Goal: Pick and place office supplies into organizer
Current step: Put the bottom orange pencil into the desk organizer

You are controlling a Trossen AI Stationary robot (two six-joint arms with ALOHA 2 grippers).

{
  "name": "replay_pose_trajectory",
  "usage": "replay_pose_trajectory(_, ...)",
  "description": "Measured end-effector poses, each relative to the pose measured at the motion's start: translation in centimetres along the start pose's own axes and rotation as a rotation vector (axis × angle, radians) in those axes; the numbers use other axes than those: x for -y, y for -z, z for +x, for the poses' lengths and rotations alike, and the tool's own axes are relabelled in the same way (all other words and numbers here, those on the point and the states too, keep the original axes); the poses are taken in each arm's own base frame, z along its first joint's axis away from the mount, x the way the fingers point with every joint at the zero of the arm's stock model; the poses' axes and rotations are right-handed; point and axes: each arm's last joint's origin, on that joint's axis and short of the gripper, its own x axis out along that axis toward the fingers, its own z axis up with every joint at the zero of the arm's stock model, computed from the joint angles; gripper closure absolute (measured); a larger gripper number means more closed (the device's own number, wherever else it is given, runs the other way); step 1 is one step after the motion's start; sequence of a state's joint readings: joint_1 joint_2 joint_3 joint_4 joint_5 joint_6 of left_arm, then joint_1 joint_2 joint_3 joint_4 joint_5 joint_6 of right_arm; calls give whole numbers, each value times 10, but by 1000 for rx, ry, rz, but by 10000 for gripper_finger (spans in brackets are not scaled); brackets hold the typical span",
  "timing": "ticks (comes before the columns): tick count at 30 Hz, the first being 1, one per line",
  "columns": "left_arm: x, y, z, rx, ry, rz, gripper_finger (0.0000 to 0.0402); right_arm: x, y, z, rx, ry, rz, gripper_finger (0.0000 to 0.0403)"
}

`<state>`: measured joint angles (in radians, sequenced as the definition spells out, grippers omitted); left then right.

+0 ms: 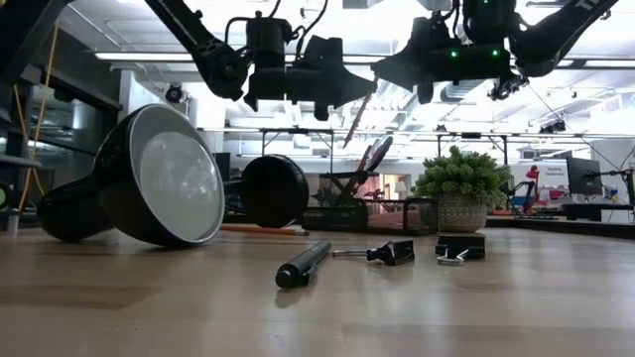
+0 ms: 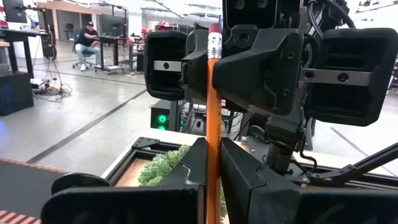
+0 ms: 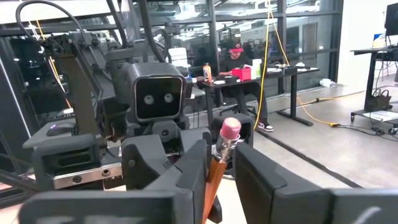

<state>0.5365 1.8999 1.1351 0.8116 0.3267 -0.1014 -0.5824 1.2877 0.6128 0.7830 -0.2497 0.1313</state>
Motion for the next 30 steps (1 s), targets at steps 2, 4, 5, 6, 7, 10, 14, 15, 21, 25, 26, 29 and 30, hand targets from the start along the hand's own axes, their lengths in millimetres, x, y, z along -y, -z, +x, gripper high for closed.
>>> replay_pose_trajectory(2,0,0,0,0,0,0,392,0,0,0,0,0,0,342)
replay_pose_trajectory(4,0,0,0,0,-1,0,392,0,0,0,0,-1,0,357)
replay_pose_trajectory(5,0,0,0,0,-1,3,392,0,0,0,-1,-3,1,366)
replay_pose_trajectory(6,0,0,0,-1,0,6,392,0,0,0,-1,-6,2,377)
replay_pose_trajectory(7,0,0,0,-2,-1,9,392,0,0,0,-1,-7,1,385)
replay_pose_trajectory(10,-1,1,0,-11,-15,25,392,0,0,0,-3,-5,-5,386)
replay_pose_trajectory(14,-1,2,0,-24,-33,24,392,0,1,0,-14,8,-14,386)
replay_pose_trajectory(15,-1,3,0,-29,-33,23,392,0,2,0,-19,10,-20,386)
replay_pose_trajectory(21,-3,4,0,-45,-96,57,391,1,3,0,-23,36,-37,386)
replay_pose_trajectory(25,-4,6,0,-68,-133,71,377,2,3,0,-27,57,-55,386)
replay_pose_trajectory(26,-5,7,0,-74,-141,72,370,2,3,0,-26,66,-61,386)
replay_pose_trajectory(29,-6,10,-1,-102,-162,65,343,3,1,0,-6,99,-70,386)
replay_pose_trajectory(30,-7,11,-1,-107,-175,64,334,4,1,0,-2,105,-71,386)
